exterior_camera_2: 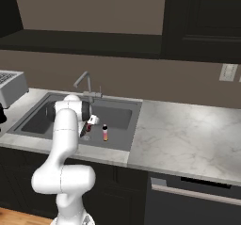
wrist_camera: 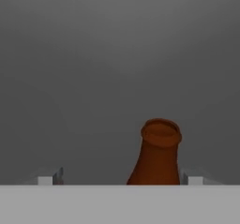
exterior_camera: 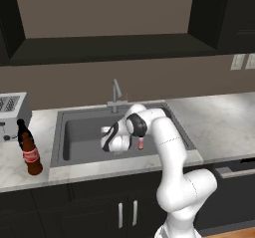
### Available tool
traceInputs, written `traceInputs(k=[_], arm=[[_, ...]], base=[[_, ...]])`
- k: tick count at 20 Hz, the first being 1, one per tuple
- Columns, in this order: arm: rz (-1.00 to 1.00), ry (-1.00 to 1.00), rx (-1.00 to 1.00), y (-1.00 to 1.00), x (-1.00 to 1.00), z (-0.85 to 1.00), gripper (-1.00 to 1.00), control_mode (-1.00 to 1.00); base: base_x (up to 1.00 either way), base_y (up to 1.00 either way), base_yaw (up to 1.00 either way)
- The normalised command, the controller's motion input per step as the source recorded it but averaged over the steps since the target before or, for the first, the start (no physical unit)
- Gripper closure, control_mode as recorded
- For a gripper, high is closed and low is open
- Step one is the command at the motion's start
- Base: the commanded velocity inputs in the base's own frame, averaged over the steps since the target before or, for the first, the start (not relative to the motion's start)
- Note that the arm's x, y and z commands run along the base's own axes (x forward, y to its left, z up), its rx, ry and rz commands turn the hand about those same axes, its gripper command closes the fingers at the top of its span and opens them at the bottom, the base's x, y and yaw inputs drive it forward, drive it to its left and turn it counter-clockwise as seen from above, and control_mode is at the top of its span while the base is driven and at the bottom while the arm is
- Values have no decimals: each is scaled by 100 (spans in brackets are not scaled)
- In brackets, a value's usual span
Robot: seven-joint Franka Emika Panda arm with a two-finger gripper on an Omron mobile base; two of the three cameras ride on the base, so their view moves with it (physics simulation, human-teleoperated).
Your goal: Place the large bottle from the dining counter next to the other large bottle outside the sink, and place the small bottle from the dining counter next to the other small bottle inside the sink.
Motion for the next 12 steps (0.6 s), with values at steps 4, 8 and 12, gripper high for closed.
traceInputs(k=[4, 8, 12], arm=[[5, -4, 10, -1, -8, 0, -100, -100], [6, -5, 10, 0, -27, 0, -100, -100], [1, -4, 3, -1, -42, 1, -100, -100]], base=[[0, 0, 0], [0, 0, 0], [0, 0, 0]])
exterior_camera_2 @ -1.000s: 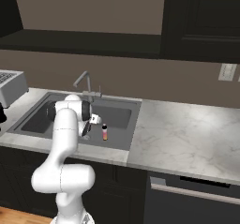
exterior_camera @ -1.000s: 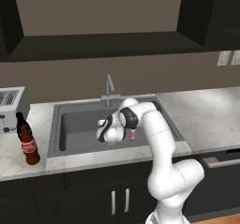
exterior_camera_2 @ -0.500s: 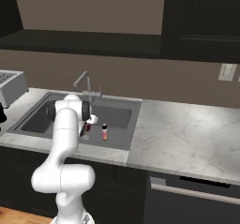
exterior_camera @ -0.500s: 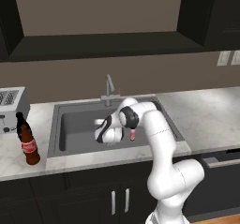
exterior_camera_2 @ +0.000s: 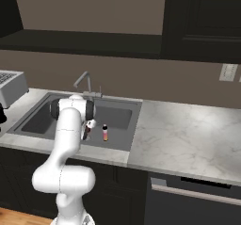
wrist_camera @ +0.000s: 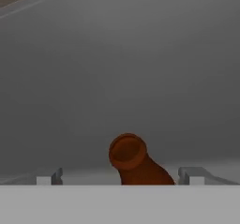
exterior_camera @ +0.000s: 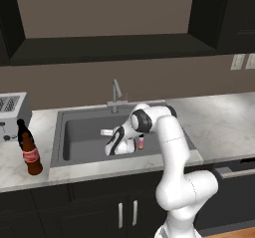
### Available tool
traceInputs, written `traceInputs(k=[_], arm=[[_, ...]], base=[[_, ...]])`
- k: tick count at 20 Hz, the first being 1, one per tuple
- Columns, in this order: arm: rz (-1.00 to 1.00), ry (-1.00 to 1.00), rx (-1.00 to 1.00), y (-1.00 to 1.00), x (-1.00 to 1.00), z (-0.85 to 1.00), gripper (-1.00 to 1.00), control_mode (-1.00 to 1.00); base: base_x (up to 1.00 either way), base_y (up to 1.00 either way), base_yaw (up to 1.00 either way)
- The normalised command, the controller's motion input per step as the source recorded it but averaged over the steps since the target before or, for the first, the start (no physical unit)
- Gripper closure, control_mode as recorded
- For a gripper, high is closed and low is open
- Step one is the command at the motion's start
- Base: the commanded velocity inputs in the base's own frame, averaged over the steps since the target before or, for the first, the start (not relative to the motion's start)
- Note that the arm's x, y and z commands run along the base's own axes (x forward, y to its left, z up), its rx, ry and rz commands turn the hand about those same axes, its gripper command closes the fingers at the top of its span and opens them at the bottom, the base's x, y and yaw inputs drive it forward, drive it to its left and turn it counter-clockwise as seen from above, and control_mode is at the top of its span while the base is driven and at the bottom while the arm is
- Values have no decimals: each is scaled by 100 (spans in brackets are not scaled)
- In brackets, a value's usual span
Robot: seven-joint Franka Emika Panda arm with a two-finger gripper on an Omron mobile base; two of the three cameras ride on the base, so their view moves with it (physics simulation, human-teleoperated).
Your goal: Place the large bottle from the dining counter next to the other large bottle outside the sink, and place the small bottle from the dining counter next to the other small bottle inside the sink.
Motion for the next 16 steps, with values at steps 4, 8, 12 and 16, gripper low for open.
traceInputs(k=[4, 8, 12, 16], arm=[[0, -3, 0, -20, -6, 5, -100, -100], [0, -1, 0, -37, 1, 12, -100, -100], [0, -2, 0, -26, 2, 43, -100, -100], [2, 0, 0, -3, 0, 66, -100, -100]], base=[[0, 0, 0], [0, 0, 0], [0, 0, 0], [0, 0, 0]])
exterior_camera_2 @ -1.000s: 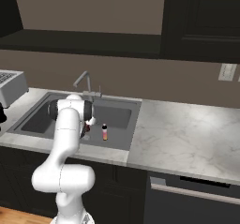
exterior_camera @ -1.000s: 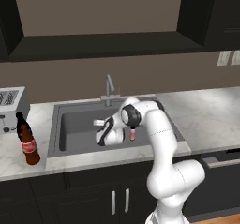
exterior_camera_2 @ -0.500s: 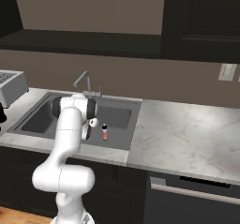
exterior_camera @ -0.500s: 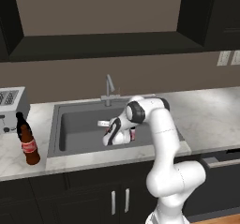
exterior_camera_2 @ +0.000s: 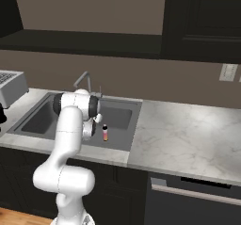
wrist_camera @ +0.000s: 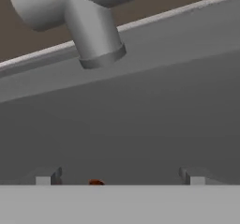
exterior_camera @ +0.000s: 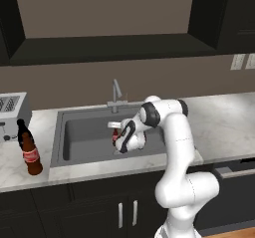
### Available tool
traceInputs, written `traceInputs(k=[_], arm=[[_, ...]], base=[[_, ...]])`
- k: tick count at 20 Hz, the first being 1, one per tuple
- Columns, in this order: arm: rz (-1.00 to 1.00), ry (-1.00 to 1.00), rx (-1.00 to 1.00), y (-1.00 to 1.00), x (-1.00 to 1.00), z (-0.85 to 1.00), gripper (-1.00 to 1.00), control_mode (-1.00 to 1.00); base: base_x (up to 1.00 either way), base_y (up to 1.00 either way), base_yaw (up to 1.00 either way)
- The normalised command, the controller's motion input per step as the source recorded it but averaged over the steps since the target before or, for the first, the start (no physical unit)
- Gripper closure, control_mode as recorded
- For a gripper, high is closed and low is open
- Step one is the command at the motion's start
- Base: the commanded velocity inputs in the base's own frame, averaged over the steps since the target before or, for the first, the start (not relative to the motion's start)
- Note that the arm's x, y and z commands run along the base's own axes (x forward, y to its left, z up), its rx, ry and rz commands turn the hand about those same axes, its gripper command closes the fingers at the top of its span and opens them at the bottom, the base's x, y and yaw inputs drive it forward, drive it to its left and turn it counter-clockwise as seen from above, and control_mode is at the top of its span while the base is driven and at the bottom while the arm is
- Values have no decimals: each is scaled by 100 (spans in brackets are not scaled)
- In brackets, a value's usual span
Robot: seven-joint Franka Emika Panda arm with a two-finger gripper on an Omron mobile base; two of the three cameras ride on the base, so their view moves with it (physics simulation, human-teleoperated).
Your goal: Place the large bottle from the dining counter next to the other large bottle outside the sink, and place the small bottle from the dining counter next to the other small bottle inside the sink.
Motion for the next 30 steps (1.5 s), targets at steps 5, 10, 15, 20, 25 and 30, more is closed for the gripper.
traceInputs(k=[5, 10, 15, 20, 25, 30], arm=[[2, 0, 0, 0, -2, 60, -100, -100], [2, 0, -6, -10, -19, 31, -100, -100], [5, 0, -13, -30, -38, 10, -100, -100], [6, 0, -13, -36, -47, 28, -100, -100], [6, -2, -7, -26, -41, 56, -100, -100], [6, -1, -4, -23, -32, 56, -100, -100]], base=[[0, 0, 0], [0, 0, 0], [0, 0, 0], [0, 0, 0], [0, 0, 0], [0, 0, 0]])
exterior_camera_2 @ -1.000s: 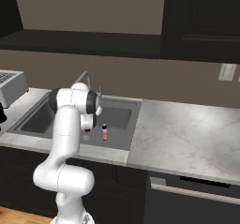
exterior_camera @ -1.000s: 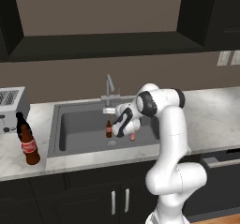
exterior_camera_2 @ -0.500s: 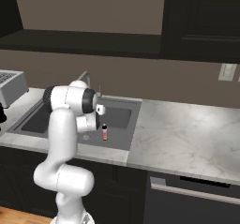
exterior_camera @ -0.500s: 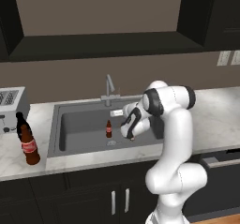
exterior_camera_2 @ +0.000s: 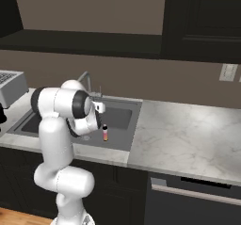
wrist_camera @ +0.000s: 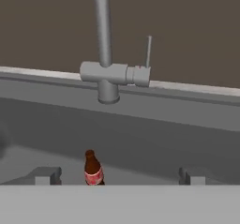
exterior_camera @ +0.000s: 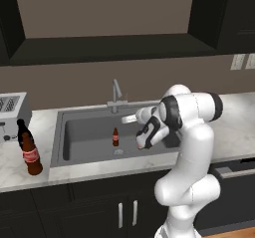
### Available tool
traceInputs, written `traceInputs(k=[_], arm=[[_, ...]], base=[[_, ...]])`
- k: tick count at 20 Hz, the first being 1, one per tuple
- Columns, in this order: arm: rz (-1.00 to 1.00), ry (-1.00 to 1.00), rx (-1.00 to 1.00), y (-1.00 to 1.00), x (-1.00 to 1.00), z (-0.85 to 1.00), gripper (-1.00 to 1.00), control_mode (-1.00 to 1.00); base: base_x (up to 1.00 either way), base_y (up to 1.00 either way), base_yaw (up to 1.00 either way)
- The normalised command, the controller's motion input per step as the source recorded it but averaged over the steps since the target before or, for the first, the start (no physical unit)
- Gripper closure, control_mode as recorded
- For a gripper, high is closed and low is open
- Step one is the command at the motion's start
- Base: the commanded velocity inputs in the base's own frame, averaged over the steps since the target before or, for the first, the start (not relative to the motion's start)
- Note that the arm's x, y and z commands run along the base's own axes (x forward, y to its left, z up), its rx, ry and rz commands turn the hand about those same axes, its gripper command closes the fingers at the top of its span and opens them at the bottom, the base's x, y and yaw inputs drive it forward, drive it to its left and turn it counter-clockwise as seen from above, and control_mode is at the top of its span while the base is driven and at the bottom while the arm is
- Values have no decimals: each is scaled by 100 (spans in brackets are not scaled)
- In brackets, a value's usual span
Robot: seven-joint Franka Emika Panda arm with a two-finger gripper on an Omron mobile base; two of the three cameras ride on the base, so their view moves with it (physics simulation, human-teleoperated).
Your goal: Place the large bottle from the dining counter next to the other large bottle outside the sink, and place the small bottle from the dining counter next to the other small bottle inside the sink.
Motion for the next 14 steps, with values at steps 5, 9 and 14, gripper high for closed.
traceInputs(k=[5, 9, 14], arm=[[6, 0, -5, -23, -27, 41, -100, -100], [5, 0, -4, -26, -29, 32, -100, -100], [5, 0, -4, -25, -32, 35, -100, -100]], base=[[0, 0, 0], [0, 0, 0], [0, 0, 0]])
